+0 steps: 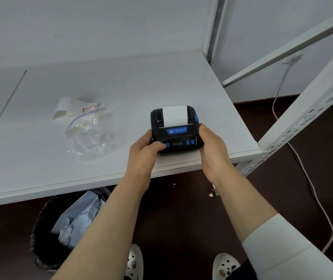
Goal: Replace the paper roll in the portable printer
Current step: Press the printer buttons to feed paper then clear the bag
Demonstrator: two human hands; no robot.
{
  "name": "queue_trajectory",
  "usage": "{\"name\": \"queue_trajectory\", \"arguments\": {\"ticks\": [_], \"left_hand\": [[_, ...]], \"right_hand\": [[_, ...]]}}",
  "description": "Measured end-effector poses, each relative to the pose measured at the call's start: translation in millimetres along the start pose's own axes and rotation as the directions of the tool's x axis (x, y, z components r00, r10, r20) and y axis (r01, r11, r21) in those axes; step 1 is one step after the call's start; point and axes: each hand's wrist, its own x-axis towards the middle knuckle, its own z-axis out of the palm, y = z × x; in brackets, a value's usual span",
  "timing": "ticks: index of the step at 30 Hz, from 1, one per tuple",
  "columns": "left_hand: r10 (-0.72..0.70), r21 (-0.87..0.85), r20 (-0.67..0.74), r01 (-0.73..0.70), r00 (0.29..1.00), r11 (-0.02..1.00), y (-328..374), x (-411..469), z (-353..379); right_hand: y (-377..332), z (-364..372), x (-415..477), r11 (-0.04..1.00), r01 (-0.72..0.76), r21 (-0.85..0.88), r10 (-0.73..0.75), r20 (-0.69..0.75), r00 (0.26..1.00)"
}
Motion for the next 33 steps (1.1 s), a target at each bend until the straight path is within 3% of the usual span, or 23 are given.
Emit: {"name": "queue_trajectory", "arguments": {"ticks": [9,17,33], "left_hand": [[0.188,0.147,0.023,-0.19,0.982,0.971,-11.7,4.3,-3.8],[0.248,0.267,0.042,-0.25,0.968,0.931,-15.4,7.3,-3.0],[0.266,0.269,0.033,-0.265,0.963,0.926,-18.8,10.4,-3.6]], "right_hand": [[-1.1,1.5,8.8,0.998,0.069,-0.01,-0.068,0.037,0.997],[6.4,-0.1,16.6,0.998,0.033,0.047,-0.035,0.043,0.998],[9.1,-0.9,17.1,0.998,0.053,0.029,-0.055,0.067,0.996]]}}
